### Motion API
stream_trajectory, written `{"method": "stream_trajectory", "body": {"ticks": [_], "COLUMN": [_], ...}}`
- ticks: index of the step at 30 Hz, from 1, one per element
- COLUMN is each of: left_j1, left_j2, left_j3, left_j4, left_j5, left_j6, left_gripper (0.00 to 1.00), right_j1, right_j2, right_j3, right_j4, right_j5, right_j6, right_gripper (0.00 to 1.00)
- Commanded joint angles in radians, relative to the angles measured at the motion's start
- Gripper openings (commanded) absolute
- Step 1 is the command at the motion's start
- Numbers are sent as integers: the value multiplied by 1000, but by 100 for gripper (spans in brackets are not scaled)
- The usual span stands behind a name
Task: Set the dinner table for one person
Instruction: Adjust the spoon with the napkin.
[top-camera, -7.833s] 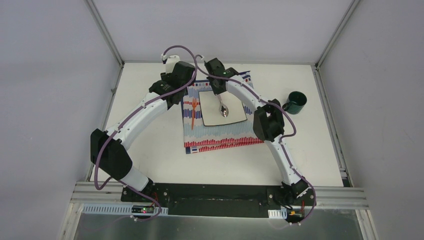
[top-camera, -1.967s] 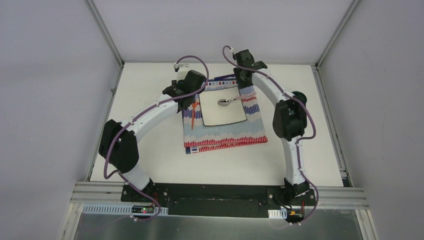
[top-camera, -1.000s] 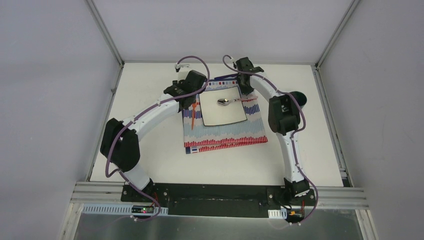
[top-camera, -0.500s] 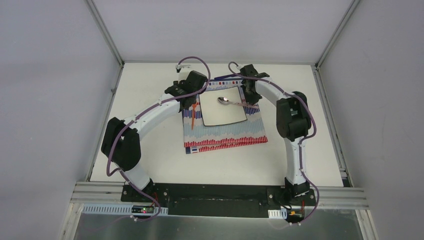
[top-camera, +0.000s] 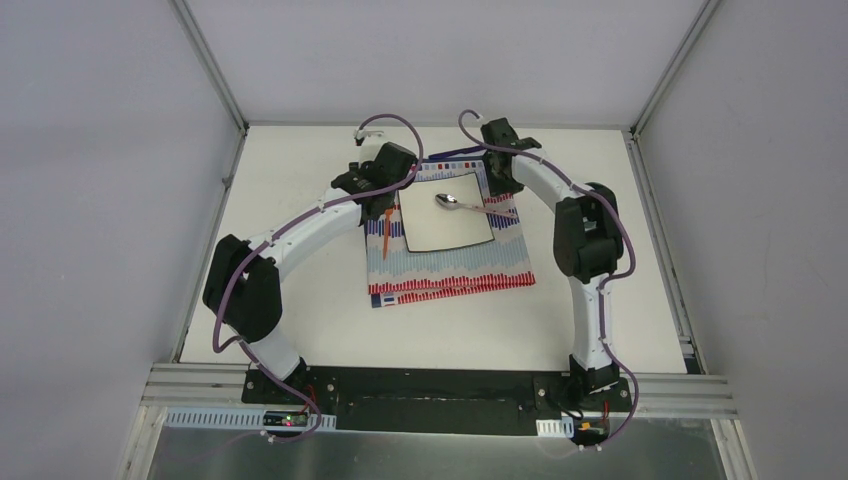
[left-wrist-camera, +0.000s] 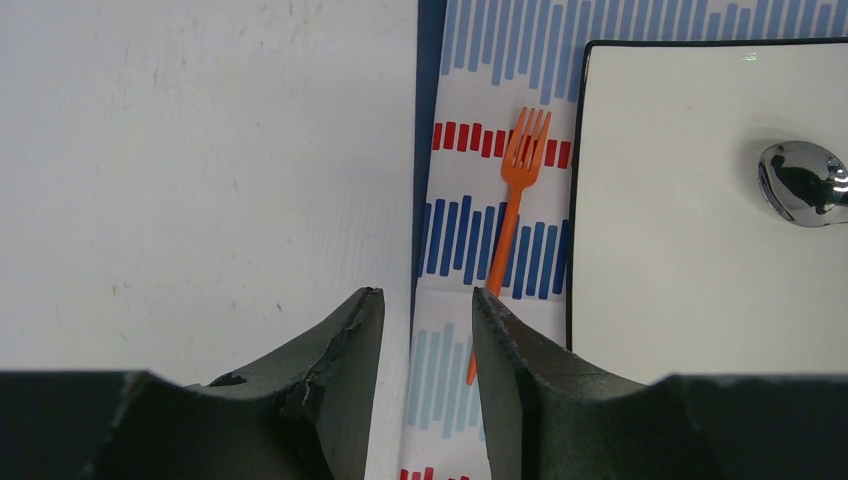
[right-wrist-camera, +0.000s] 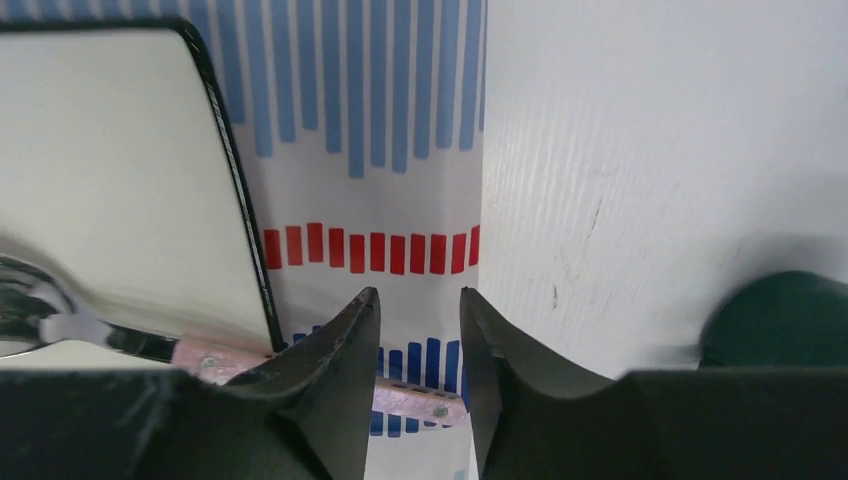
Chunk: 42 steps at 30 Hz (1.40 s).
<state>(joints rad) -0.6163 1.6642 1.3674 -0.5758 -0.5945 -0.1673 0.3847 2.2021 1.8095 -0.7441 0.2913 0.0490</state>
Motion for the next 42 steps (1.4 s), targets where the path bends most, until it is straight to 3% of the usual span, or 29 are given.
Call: {"method": "stream_trajectory", "body": {"ticks": [1, 11, 21, 42], "left_j1": [-10, -10, -11, -13], "left_j2": [-18, -6, -3, -3], "left_j3": [32, 34, 34, 11], "left_j4": [4, 5, 4, 17], "left_j5": [-21, -18, 2, -9], "left_j6": [-9, -12, -26, -27], "left_gripper": [40, 40, 40, 40], "right_j1": [7, 16, 28, 23], "right_j2": [-79, -86, -138, -25], "right_j3": [120, 113, -14, -34], "right_j4": [-15, -58, -41, 1], "right_j5": [-30, -128, -237, -331], "right_j6": [-17, -23, 16, 15], "right_gripper": [40, 42, 46, 44]}}
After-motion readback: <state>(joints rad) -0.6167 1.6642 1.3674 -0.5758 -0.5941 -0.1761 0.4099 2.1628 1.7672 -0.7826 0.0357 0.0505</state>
